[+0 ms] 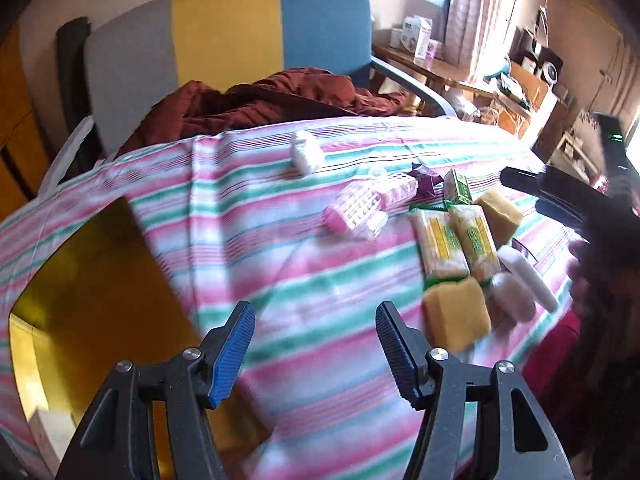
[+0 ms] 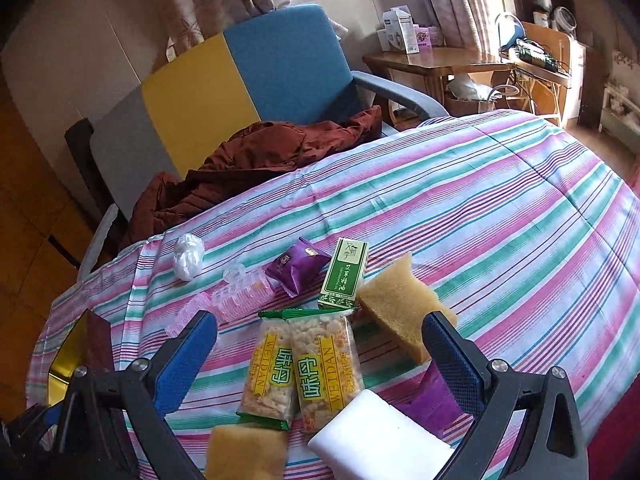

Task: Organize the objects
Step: 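Move the left tool to a pink hair curler and grasp it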

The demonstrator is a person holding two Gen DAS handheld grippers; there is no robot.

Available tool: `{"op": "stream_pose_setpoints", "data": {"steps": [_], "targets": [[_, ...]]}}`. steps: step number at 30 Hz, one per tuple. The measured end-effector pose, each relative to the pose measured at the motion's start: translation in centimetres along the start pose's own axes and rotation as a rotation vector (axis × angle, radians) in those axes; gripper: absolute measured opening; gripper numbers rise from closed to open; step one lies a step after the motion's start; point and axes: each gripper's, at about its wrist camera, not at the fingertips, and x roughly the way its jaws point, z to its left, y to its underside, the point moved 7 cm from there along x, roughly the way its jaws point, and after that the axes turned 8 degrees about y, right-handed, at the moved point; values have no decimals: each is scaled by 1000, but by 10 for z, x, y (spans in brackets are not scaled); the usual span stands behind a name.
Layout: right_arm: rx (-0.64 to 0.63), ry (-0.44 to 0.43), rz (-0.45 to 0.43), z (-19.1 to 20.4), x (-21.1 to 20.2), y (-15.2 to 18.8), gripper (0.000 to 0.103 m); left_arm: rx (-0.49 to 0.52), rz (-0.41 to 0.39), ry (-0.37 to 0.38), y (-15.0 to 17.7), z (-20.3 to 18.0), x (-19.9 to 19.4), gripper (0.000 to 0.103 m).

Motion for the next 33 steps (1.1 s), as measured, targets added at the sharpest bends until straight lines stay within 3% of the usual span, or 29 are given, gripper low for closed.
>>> {"op": "stream_pose_setpoints", "data": {"steps": [2, 5, 9, 13, 18, 21, 25, 33], "targets": [[10, -15, 6, -1, 1, 0, 103, 19, 35, 5, -12, -7, 19, 65], [19, -37, 19, -1, 2, 0, 103, 71, 63, 11, -30, -18, 45, 76], [11, -64, 28, 4, 1, 2, 103, 152, 110, 12, -48, -31, 80, 83], [6, -83, 33, 7, 0, 3, 103, 214, 171, 1, -56, -34, 115, 83], [2, -85, 45, 8, 2, 4, 103, 197, 209, 3, -63, -27, 144, 83], [-5, -81, 50, 8, 3, 6, 103, 151, 203, 43, -66, -22, 147, 71], [-56, -69, 67, 17, 6, 10, 103, 110, 181, 69, -61, -13, 134, 71], [-324, -89, 110, 85, 33, 11, 99, -17, 108, 71, -49, 14, 86, 71]]}}
